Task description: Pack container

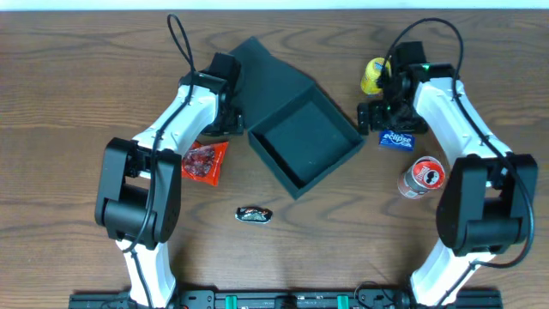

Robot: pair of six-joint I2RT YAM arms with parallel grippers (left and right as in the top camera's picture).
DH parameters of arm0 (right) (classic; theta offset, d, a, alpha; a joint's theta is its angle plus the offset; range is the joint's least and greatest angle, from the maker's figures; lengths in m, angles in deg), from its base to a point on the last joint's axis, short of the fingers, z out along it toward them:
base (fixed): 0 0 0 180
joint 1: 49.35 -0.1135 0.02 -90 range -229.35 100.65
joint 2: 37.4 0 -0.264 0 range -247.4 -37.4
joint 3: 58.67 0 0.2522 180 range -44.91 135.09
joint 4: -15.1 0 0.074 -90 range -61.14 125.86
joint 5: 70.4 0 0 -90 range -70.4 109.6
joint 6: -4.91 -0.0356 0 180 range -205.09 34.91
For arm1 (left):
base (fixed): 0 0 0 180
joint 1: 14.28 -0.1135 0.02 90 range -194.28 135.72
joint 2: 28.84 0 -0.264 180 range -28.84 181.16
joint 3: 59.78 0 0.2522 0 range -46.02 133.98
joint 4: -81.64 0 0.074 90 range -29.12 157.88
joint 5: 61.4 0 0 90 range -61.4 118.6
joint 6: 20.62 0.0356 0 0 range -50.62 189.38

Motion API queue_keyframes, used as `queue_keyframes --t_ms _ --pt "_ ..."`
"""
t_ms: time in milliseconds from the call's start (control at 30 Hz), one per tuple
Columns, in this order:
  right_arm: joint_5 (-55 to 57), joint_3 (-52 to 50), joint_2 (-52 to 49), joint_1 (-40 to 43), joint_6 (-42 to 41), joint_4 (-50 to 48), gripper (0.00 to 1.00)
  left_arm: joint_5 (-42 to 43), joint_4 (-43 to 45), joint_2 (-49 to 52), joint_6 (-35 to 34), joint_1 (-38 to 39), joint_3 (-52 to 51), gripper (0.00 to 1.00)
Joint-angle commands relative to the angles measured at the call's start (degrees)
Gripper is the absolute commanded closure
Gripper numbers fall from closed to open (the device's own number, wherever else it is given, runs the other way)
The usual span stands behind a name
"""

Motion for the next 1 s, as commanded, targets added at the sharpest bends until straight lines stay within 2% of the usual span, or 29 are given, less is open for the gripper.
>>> queue_keyframes --t_ms 0,367,667,800,967 --pt "-4.42 0.87 -0.28 -2.10 -0.72 1.18 0.01 -0.72 0.96 0.11 -1.29 -0.15 -0.02 0.05" --pt "-15.21 0.87 -0.28 -8.48 -0.70 4.22 0.01 0.37 3.72 0.11 -1.25 -0.15 0.33 0.05" --pt "-11.87 0.87 -0.28 -10.36 -0.70 2.10 0.01 0.70 3.52 0.09 -0.76 -0.15 1.86 0.05" --pt "-11.89 0.87 0.02 -8.92 -0.63 1.86 0.01 -0.42 0.02 0.02 0.72 -0.15 4.87 0.05" --pt "-11.89 0.90 4.02 -6.84 1.09 1.11 0.01 -3.17 -8.68 -1.33 0.72 -0.15 14.12 0.05"
